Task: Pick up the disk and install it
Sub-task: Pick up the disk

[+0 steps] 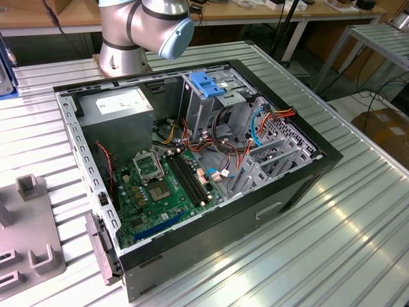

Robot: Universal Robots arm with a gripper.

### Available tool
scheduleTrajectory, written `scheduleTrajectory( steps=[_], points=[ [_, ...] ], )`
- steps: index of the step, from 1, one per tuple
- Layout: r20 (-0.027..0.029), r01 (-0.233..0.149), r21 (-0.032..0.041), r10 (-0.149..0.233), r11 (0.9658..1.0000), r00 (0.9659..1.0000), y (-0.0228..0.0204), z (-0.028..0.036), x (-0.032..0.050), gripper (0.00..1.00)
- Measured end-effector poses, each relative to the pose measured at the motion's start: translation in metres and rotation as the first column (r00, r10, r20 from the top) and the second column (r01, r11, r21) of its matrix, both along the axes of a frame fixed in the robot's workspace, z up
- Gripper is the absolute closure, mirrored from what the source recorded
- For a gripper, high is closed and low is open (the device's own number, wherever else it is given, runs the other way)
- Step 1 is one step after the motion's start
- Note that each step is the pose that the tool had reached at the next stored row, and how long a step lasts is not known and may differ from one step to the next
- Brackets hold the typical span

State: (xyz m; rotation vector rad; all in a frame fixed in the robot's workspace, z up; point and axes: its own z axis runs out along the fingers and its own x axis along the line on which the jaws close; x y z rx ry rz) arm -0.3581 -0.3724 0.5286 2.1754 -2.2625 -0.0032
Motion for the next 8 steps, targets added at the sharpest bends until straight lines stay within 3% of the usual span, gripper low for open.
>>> scheduleTrajectory(
  steps=[8],
  points=[
    [0.0, 0.0, 0.0, 0.0, 1.0, 1.0, 0.0, 0.0, 0.0077, 0.63]
  ],
)
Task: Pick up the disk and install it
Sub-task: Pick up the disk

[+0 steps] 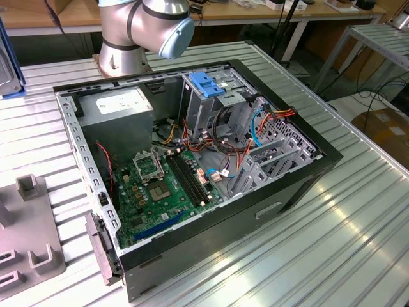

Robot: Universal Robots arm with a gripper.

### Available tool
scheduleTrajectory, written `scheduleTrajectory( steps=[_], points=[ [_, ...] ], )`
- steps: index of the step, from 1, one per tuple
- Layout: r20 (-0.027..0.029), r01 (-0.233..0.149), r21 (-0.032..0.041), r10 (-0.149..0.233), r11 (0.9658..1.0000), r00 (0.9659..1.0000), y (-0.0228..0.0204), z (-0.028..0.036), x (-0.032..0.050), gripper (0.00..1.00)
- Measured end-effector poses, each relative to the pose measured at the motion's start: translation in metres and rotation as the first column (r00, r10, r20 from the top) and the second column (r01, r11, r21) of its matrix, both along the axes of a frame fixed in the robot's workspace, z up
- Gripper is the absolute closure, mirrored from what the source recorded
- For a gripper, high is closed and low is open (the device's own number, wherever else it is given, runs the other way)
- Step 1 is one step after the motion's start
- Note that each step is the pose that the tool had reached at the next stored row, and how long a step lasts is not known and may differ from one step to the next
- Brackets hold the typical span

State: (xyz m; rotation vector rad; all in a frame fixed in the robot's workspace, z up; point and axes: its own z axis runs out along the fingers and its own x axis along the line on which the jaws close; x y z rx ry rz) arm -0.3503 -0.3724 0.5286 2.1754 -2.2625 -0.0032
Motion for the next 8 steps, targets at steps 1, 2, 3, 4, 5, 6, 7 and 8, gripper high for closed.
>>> scheduleTrajectory(
  steps=[1, 2, 3, 4, 5, 6, 7, 8],
  points=[
    [0.0001, 0.0, 0.0, 0.0, 1.0, 1.0, 0.0, 0.0, 0.0009, 0.63],
    [-0.0001, 0.0, 0.0, 0.0, 1.0, 1.0, 0.0, 0.0, 0.0017, 0.63],
    [-0.0001, 0.0, 0.0, 0.0, 1.0, 1.0, 0.0, 0.0, 0.0023, 0.63],
    [0.0, 0.0, 0.0, 0.0, 1.0, 1.0, 0.0, 0.0, 0.0029, 0.63],
    [0.0, 0.0, 0.0, 0.0, 1.0, 1.0, 0.0, 0.0, 0.0038, 0.63],
    [0.0, 0.0, 0.0, 0.0, 1.0, 1.0, 0.0, 0.0, 0.0045, 0.63],
    [-0.0001, 0.0, 0.0, 0.0, 1.0, 1.0, 0.0, 0.0, 0.0057, 0.63],
    [0.0, 0.0, 0.0, 0.0, 1.0, 1.0, 0.0, 0.0, 0.0067, 0.63]
  ],
)
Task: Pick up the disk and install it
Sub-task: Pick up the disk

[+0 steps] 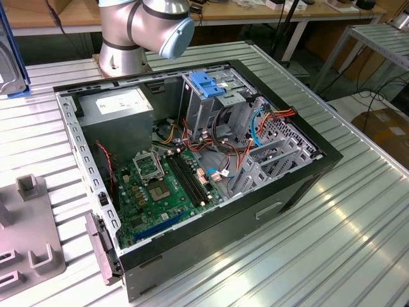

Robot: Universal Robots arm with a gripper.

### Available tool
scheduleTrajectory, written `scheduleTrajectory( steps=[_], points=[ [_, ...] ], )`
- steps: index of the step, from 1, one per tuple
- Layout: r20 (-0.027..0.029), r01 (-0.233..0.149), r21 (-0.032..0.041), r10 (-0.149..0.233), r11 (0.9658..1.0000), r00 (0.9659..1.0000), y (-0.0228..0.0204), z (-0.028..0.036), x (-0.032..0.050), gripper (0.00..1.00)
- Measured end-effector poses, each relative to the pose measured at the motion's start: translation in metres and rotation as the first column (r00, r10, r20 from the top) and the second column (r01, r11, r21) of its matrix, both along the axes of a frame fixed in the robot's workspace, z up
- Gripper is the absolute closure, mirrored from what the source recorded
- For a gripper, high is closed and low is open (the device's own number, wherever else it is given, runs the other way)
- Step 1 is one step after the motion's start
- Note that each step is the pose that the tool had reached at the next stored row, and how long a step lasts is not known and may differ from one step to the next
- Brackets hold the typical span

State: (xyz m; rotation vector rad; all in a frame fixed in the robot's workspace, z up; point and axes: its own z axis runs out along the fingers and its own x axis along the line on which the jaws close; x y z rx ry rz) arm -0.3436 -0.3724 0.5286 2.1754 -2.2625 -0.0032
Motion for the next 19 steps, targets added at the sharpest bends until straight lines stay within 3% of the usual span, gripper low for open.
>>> scheduleTrajectory(
  steps=[19],
  points=[
    [0.0, 0.0, 0.0, 0.0, 1.0, 1.0, 0.0, -0.0004, 0.0145, 0.63]
  ],
)
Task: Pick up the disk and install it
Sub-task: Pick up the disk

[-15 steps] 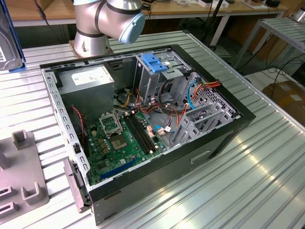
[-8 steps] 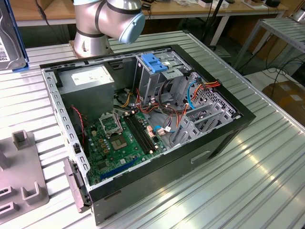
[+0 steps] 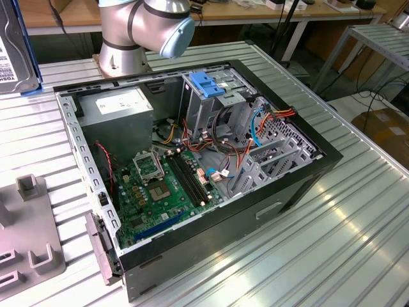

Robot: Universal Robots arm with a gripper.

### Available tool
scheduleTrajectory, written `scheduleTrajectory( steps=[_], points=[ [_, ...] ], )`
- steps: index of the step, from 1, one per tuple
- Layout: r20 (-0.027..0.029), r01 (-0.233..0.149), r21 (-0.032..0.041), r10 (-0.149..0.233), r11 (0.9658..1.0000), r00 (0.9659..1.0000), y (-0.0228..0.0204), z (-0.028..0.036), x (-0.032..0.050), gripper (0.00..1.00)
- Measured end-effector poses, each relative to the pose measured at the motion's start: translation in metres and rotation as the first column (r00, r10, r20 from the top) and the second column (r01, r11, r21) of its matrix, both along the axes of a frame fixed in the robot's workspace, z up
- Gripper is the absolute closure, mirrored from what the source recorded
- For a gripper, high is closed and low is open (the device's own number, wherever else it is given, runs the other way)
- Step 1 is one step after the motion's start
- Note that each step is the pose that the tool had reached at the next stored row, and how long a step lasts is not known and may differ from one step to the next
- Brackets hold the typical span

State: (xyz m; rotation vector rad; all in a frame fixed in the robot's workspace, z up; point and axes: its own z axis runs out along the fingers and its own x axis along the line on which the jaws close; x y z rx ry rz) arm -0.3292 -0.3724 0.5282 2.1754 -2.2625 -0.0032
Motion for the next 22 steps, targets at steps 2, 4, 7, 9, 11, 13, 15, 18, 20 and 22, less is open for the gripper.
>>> scheduleTrajectory(
  steps=[2, 4, 7, 9, 11, 13, 15, 18, 20, 22],
  points=[
    [-0.0001, 0.0, 0.0, 0.0, 1.0, 1.0, 0.0, 0.0, 0.0021, 0.63],
    [0.0, 0.0, 0.0, 0.0, 1.0, 1.0, 0.0, -0.0003, 0.0078, 0.63],
    [-0.0001, 0.0, -0.0001, 0.0, 1.0, 1.0, 0.0, -0.0004, 0.0128, 0.63],
    [-0.0001, 0.0, -0.0001, 0.0, 1.0, 1.0, 0.0, -0.0005, 0.0165, 0.63],
    [0.0, 0.0, -0.0001, 0.0, 1.0, 1.0, 0.0, -0.0006, 0.0204, 0.63],
    [-0.0001, 0.0, -0.0001, 0.0, 1.0, 1.0, 0.0, -0.0007, 0.0253, 0.63],
    [-0.0001, 0.0, -0.0001, 0.0, 1.0, 1.0, 0.0, -0.0008, 0.03, 0.63],
    [-0.0001, 0.0, -0.0001, 0.0, 1.0, 1.0, 0.0, -0.0009, 0.0353, 0.63],
    [-0.0001, 0.0, -0.0001, 0.0, 1.0, 1.0, 0.0, -0.0009, 0.0384, 0.63],
    [0.0, 0.0, 0.0, 0.0, 1.0, 1.0, 0.0, -0.001, 0.0417, 0.63]
  ],
)
